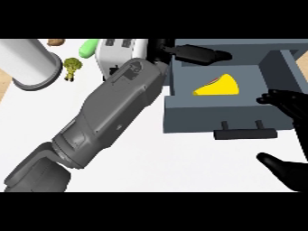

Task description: Pick up the cup, place it into the drawer and close the drawer

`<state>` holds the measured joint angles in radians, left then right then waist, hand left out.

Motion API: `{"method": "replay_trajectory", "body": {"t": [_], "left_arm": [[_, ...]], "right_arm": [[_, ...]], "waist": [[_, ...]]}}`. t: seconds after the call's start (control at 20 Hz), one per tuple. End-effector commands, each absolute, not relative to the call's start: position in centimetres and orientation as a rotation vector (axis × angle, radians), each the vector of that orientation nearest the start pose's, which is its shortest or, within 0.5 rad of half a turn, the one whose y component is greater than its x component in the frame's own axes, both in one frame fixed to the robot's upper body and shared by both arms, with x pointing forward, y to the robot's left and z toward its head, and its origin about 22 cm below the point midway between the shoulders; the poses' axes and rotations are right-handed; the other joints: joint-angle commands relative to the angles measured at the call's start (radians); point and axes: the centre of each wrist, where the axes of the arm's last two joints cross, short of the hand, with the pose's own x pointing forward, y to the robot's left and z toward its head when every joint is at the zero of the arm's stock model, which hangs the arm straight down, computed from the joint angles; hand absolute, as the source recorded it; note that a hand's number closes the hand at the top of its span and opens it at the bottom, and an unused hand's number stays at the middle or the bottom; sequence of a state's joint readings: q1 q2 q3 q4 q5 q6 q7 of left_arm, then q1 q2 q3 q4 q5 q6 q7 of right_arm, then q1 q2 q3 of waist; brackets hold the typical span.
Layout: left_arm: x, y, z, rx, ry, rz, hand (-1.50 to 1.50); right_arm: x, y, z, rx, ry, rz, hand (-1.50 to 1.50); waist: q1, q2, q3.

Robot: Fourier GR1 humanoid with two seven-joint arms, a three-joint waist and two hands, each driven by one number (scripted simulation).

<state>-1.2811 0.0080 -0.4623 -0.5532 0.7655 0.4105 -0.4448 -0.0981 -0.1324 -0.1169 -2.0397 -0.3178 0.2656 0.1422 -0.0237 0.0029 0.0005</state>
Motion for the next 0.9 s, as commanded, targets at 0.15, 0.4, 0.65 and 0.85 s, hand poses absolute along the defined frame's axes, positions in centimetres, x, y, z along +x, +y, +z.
{"method": "replay_trajectory", "body": {"t": [0.15,0.4,0.65,0.85], "left_arm": [[42.0,5.3,15.4,-0.323,-1.965,0.036,-1.50],[40.9,11.0,14.8,-0.272,-1.925,0.089,-1.50],[37.8,15.2,12.2,-0.271,-1.917,0.135,-1.50],[34.5,18.3,10.7,-0.268,-1.884,0.152,-1.50]], "right_arm": [[21.3,-27.6,14.6,0.175,-1.969,0.470,1.50],[20.7,-28.2,15.0,0.089,-1.920,0.552,1.50],[21.6,-26.8,14.2,0.027,-1.853,0.629,1.50],[22.5,-27.7,12.3,-0.033,-1.830,0.626,1.50]], "waist": [[0.043,-0.013,-0.001],[0.059,-0.018,-0.001],[0.055,-0.012,-0.001],[0.055,-0.010,0.000]]}}
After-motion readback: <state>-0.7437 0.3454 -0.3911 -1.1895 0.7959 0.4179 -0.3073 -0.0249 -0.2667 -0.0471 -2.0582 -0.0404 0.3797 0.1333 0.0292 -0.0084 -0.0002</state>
